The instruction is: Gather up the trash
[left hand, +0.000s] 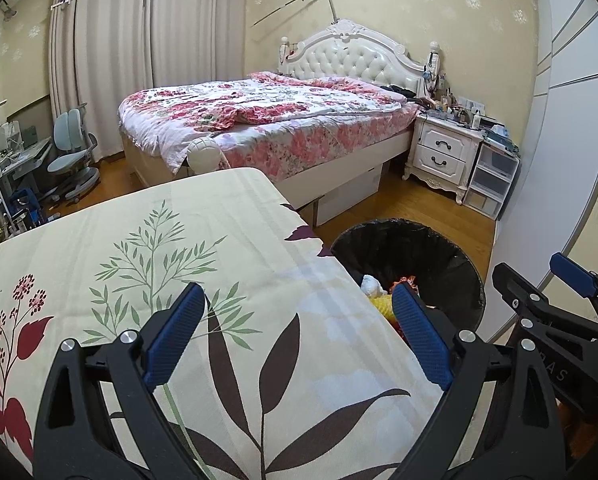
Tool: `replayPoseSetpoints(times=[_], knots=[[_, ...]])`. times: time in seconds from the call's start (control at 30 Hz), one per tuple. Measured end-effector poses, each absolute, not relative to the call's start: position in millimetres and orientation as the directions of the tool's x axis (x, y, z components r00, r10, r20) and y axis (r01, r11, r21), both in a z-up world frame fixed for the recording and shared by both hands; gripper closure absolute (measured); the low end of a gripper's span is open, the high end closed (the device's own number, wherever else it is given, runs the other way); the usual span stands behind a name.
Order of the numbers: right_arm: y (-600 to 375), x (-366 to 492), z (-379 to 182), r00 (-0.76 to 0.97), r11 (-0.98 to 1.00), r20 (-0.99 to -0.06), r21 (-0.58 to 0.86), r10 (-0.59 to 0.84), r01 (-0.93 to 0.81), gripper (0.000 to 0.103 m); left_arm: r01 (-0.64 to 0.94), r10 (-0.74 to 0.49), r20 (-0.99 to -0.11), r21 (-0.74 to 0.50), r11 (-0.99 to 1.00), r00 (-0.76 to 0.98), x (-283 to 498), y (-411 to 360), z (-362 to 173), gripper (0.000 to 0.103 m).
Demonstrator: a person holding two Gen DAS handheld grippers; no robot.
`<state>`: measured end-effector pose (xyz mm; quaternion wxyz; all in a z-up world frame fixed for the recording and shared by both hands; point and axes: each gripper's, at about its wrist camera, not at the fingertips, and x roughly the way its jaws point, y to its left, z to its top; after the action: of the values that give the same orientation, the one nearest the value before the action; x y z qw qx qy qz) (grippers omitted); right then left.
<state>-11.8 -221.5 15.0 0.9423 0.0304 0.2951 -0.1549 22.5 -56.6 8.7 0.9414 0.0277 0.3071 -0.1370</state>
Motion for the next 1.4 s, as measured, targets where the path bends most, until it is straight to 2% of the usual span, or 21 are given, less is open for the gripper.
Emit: replayPoseSetpoints(times=[1.4], knots=[[-220.8, -11.9, 14.6, 0.778, 0.950, -0.565, -0.034, -0.274, 0.310, 0.025, 0.271, -0.239, -0.586, -0.035, 0.962, 0.775, 22.2, -51.8, 8.9, 0.010]])
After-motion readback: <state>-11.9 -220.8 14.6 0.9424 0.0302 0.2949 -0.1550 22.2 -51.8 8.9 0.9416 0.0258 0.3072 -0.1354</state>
